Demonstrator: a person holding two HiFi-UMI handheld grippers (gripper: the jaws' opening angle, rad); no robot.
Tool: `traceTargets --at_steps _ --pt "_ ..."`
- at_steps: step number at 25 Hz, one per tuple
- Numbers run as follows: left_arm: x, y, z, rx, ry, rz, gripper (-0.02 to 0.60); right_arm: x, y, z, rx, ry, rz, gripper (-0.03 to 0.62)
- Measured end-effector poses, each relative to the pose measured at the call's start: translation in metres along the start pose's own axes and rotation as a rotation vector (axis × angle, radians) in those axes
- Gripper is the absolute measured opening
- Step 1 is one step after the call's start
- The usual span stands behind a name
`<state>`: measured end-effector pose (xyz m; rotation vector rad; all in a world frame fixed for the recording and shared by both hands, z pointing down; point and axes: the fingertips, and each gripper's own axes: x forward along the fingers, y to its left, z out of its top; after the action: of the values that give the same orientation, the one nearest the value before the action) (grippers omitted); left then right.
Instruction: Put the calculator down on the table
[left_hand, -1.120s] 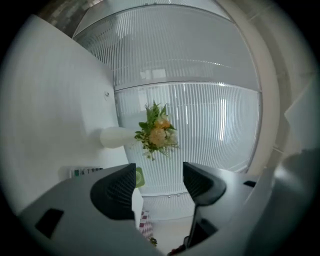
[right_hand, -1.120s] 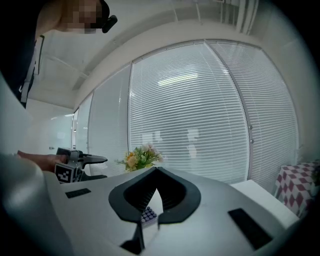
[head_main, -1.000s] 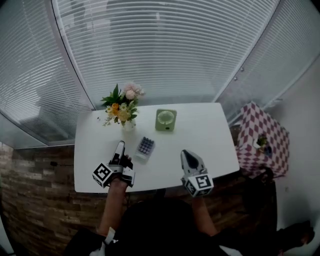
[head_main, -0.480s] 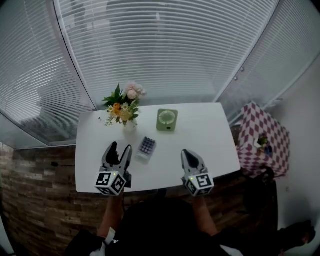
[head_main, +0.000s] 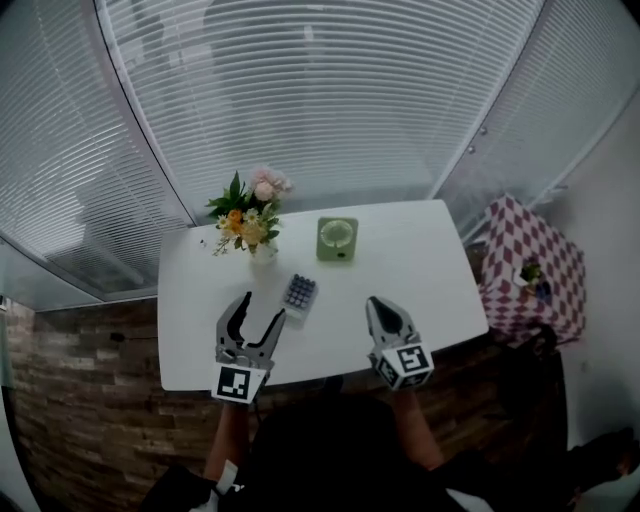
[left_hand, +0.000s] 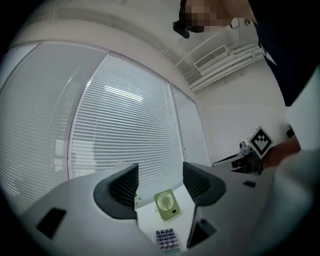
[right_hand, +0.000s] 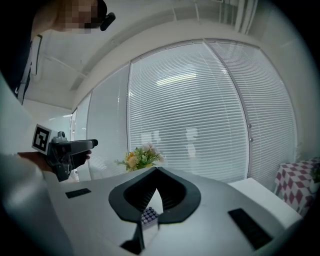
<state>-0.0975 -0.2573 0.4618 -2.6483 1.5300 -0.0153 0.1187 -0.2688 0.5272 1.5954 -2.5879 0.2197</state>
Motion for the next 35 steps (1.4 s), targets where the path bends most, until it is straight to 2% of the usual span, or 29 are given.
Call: traceTargets --at_steps 4,7,8,10,13,17,23,26,30,32,35 --pt "-0.002 0.006 0.004 0.001 -0.019 0.022 0.273 0.0 0.002 -0.003 0.002 0.006 -0.009 0.006" --pt "-0.008 0.012 0.011 0.028 -0.047 0.067 0.268 0.0 0.005 -0.004 0.0 0.007 -0.008 0.006" --pt "-0.01 0.014 0.013 0.026 -0.052 0.081 0.24 0.0 0.005 -0.005 0.003 0.006 -0.004 0.006" --pt "-0.013 0.016 0.013 0.002 -0.062 0.093 0.071 0.001 0.005 -0.007 0.01 0.008 0.001 0.006" --pt "-0.014 0.017 0.007 -0.017 -0.047 0.086 0.016 0.001 0.008 -0.006 0.004 0.004 0.002 0.006" --pt "-0.015 0.014 0.005 -0.023 -0.037 0.07 0.008 -0.001 0.008 -0.006 0.007 0.009 0.0 0.006" --pt "-0.016 0.005 0.003 0.006 -0.03 0.042 0.007 -0.004 0.02 -0.001 -0.11 0.026 0.013 0.006" --pt "-0.018 0.005 0.0 -0.025 -0.027 0.038 0.007 -0.004 0.024 0.002 -0.156 0.048 0.007 0.006" --pt "-0.022 0.014 -0.004 -0.076 -0.029 0.046 0.007 -0.005 0.026 0.003 -0.138 0.048 0.007 0.005" --pt "-0.025 0.02 -0.01 -0.072 -0.002 0.059 0.006 -0.006 0.022 -0.001 -0.14 0.058 -0.008 0.005" --pt "-0.028 0.019 -0.015 -0.05 0.004 0.063 0.008 -0.011 0.015 0.008 -0.102 0.01 -0.038 0.005"
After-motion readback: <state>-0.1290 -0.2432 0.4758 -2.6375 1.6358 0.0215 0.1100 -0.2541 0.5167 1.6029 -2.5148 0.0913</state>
